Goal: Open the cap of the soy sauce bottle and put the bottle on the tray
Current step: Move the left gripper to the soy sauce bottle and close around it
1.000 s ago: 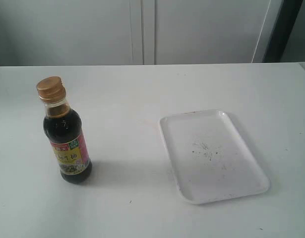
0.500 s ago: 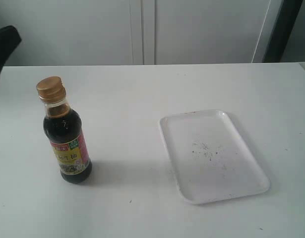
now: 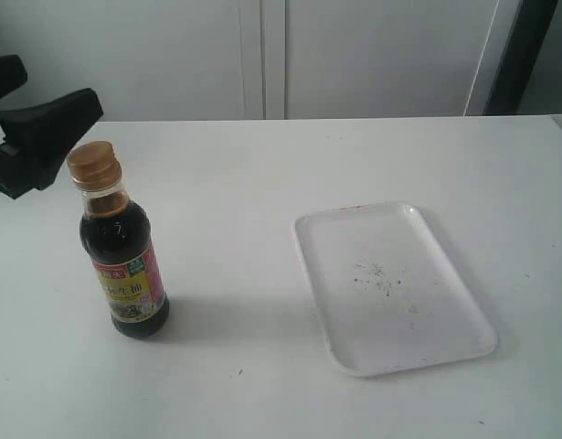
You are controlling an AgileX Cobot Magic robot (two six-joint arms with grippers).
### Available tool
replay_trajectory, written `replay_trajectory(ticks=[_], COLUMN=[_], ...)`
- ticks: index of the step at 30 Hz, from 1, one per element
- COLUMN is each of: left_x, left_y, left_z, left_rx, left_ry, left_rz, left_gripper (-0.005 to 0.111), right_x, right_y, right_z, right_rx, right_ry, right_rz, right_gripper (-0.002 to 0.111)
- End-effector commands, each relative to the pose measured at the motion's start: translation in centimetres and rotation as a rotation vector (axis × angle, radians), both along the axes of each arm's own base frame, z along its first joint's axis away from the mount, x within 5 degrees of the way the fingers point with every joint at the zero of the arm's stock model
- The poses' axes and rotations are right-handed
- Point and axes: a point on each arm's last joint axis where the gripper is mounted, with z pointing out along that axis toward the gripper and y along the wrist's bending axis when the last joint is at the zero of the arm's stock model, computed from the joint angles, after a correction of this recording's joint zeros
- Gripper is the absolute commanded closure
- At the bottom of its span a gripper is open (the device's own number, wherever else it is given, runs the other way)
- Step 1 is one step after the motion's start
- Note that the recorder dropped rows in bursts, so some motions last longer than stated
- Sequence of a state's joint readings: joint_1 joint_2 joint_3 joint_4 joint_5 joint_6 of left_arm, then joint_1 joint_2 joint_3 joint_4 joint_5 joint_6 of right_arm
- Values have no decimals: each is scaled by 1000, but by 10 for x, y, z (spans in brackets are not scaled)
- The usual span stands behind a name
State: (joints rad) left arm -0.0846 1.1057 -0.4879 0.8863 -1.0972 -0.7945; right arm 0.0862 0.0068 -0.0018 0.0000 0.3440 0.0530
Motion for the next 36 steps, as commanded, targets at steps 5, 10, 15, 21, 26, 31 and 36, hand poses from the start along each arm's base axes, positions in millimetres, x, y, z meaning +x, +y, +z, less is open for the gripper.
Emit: replay_trajectory(ticks=[5, 10, 15, 21, 26, 31, 36], left_x=[10, 15, 22, 28, 32, 32, 34], left_y=[-12, -18, -19, -20, -22, -24, -25], left_z=[-11, -21, -31, -43, -55, -60, -69], left_rx=[8, 27, 32, 43, 69, 102, 130], left_ry=[24, 53, 97, 147, 187, 203, 230], left_rz=[-76, -76, -76, -81, -100, -116, -133], left_gripper=[2, 2, 2, 2, 2, 2, 2], right_x=[0, 0, 0, 0, 0, 0, 0], right_y=[0, 0, 0, 0, 0, 0, 0], right_z=[0, 0, 0, 0, 0, 0, 0], right_rx=[4, -13, -11, -11, -11, -11, -11], right_ry=[-7, -8, -8, -8, -8, -8, -8], right_rz=[-6, -2, -3, -3, -3, -3, -3], right_gripper=[108, 108, 108, 108, 108, 108, 108])
